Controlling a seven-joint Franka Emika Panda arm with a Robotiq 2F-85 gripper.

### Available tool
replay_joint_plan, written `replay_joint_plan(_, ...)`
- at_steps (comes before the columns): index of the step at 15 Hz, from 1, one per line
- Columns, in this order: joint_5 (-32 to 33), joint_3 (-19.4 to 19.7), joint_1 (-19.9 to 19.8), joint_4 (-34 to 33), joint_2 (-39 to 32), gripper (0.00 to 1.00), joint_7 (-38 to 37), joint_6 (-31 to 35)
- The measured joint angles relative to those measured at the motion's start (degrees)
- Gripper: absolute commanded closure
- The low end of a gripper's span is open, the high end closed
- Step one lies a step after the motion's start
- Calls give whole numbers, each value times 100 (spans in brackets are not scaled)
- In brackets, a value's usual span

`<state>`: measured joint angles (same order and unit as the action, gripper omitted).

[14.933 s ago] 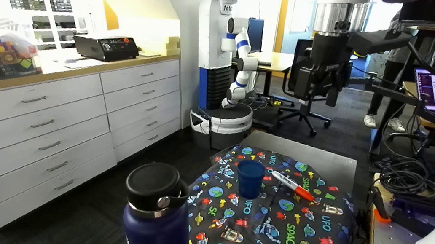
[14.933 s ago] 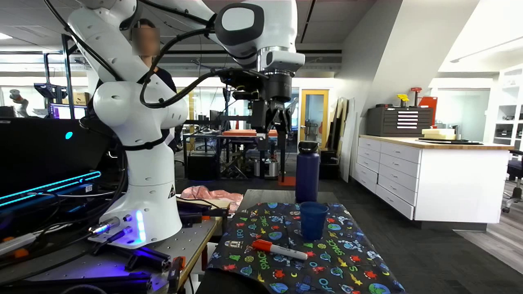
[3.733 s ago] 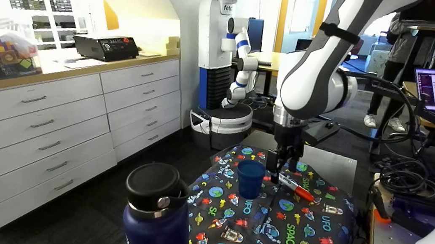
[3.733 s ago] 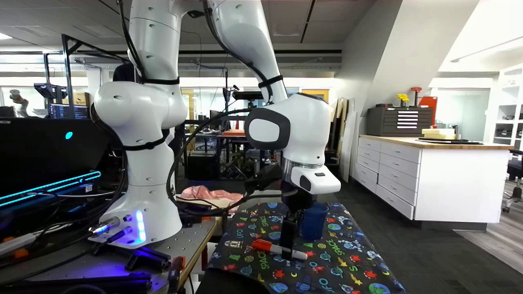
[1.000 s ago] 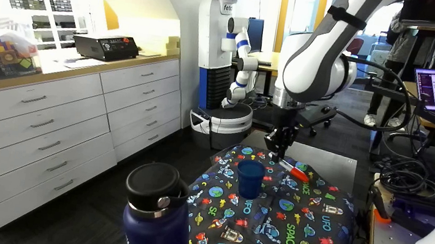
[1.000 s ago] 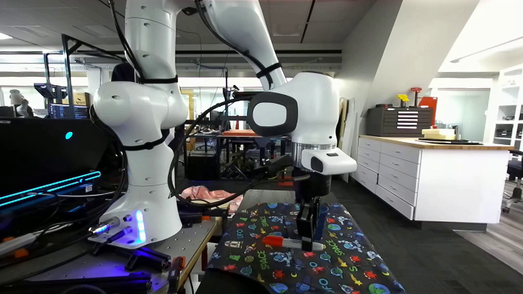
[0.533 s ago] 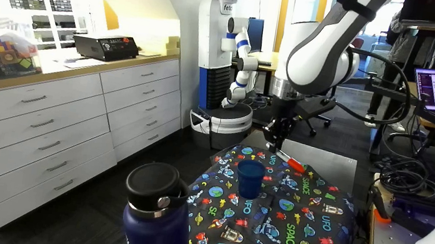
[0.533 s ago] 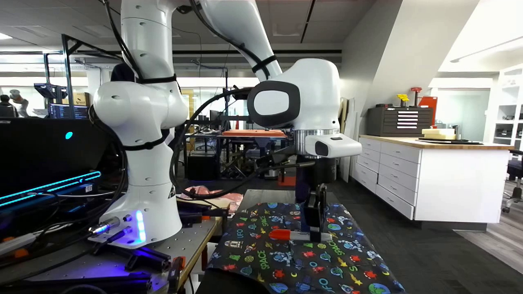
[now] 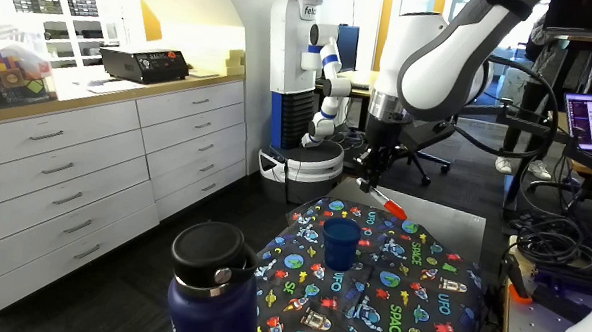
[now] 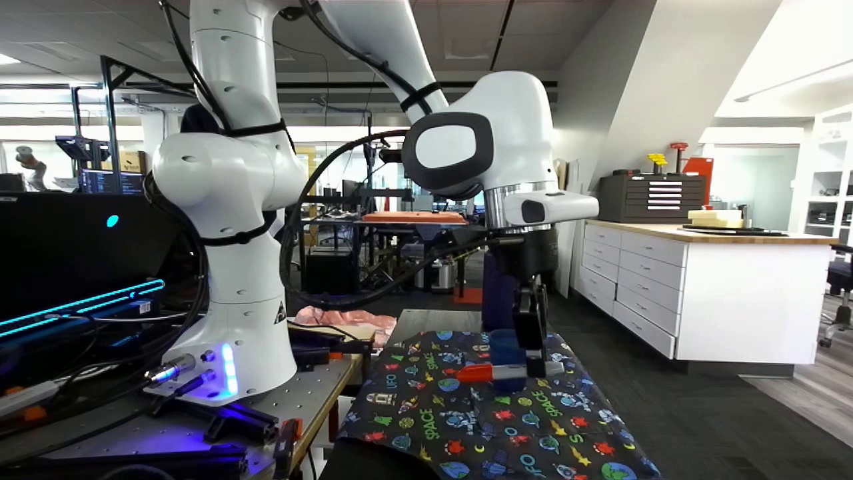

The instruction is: Put the pen in the cup

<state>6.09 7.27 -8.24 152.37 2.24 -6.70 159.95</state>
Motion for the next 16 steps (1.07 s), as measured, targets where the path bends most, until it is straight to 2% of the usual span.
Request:
replay_joint_plan(9, 832, -3, -14, 121, 66, 93, -618, 764)
replay_joint_plan(16, 1634, -4, -127, 197, 391, 93, -1280, 991)
